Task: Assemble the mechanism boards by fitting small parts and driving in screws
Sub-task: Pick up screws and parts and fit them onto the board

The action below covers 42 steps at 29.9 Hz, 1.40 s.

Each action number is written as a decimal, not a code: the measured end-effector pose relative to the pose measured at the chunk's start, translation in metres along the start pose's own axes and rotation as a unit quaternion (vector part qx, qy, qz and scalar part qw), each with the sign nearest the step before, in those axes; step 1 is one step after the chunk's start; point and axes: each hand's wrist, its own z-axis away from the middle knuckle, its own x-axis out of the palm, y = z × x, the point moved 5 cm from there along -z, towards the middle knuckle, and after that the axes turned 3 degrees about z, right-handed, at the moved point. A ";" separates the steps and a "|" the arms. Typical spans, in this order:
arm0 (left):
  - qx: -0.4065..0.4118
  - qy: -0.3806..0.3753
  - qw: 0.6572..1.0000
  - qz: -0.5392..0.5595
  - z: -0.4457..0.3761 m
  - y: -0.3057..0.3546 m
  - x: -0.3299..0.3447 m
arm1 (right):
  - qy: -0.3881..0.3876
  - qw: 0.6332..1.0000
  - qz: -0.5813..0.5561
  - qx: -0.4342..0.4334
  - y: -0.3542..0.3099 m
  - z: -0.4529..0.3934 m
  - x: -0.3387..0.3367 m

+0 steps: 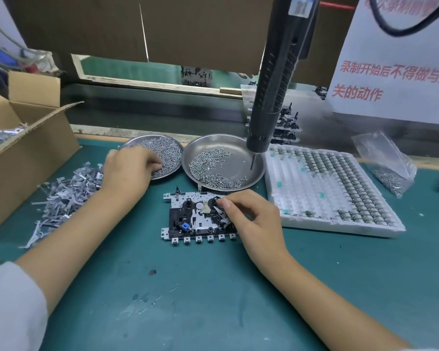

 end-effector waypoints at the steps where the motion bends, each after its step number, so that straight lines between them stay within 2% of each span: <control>1: 0.010 0.019 1.000 0.007 0.002 0.000 -0.002 | -0.001 1.000 -0.001 0.000 0.000 0.000 0.000; 4: 0.000 0.060 0.997 0.046 0.007 -0.002 -0.008 | -0.002 1.000 -0.002 0.001 -0.001 -0.001 0.000; 9: 0.038 0.087 0.990 0.100 0.013 0.004 -0.013 | -0.007 1.000 -0.003 -0.001 -0.004 0.000 0.000; 13: 0.024 0.108 0.983 0.148 0.022 0.004 -0.014 | -0.007 1.000 -0.001 -0.003 -0.006 0.000 -0.002; 18: 0.017 0.101 0.975 0.198 0.027 0.002 -0.012 | -0.001 1.000 0.012 -0.017 -0.007 0.001 -0.003; 23: 0.067 0.081 0.954 0.281 0.039 0.028 -0.019 | 0.010 0.998 0.033 -0.050 -0.014 0.000 -0.003; 27: 0.150 0.056 0.911 0.381 0.066 0.070 -0.026 | -0.010 0.992 -0.119 0.027 -0.017 -0.010 -0.003; 31: 0.210 0.078 0.879 0.421 0.083 0.089 -0.026 | -0.085 0.963 -0.242 0.087 -0.016 -0.012 0.000; 35: 0.197 0.129 0.878 0.416 0.086 0.087 -0.027 | -0.123 0.937 -0.305 0.116 -0.017 -0.010 0.004; 39: 0.187 0.126 0.882 0.414 0.087 0.088 -0.028 | -0.134 0.921 -0.338 0.140 -0.016 -0.010 0.005; 42: 0.176 0.112 0.886 0.414 0.087 0.088 -0.027 | -0.131 0.927 -0.325 0.135 -0.017 -0.009 0.002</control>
